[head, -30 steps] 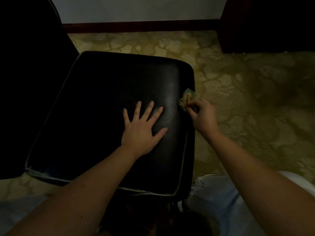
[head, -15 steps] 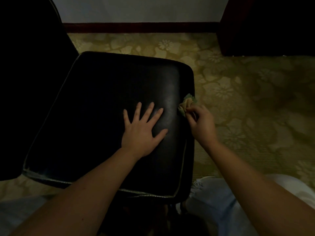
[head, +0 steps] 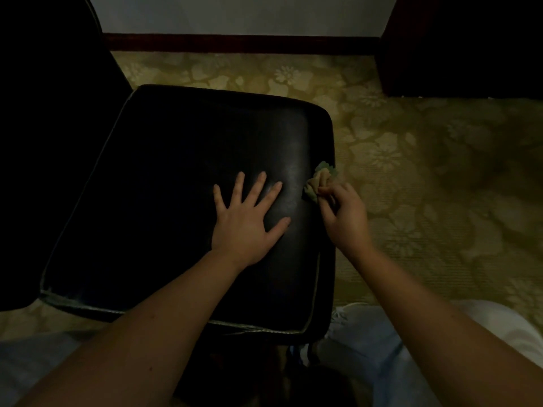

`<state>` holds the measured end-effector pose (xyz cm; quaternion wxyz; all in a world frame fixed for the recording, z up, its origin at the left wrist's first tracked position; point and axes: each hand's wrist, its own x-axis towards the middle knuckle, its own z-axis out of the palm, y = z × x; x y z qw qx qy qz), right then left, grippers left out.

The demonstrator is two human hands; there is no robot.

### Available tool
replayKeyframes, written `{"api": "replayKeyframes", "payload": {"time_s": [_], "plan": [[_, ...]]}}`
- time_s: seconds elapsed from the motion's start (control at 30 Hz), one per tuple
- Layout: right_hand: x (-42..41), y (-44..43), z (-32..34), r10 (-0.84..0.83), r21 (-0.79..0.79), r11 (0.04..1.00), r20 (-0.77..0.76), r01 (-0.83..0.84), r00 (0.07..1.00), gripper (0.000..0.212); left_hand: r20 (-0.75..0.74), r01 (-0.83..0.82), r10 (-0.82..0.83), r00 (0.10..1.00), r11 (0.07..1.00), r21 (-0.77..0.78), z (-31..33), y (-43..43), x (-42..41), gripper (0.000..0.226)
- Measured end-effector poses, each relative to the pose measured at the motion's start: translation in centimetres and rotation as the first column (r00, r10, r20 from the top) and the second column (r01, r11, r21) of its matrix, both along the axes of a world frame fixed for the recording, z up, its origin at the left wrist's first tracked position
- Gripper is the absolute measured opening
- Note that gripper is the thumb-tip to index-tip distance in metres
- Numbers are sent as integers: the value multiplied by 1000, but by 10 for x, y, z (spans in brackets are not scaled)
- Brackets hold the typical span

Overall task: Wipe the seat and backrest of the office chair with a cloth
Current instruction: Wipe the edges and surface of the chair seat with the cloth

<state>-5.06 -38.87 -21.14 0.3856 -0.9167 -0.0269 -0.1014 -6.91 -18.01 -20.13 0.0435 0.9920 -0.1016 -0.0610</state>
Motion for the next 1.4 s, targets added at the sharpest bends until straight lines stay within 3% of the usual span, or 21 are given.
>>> {"api": "replayKeyframes", "payload": {"time_s": [0.83,1.2,1.4], "plan": [[27,-8,2,-7,-11,1000,-75,6,997,15,-16,-43,43,999,999,-12,3,-6,5,73],[0,-16,-1,75,-44,996,-71,-78,995,16,8,-73,74,997,997,-29,2,-11,7,74],[19,-12,2,27,-61,998,-83,-32,996,16,18,-86,86,996,996,-18,0,-12,8,74]]}}
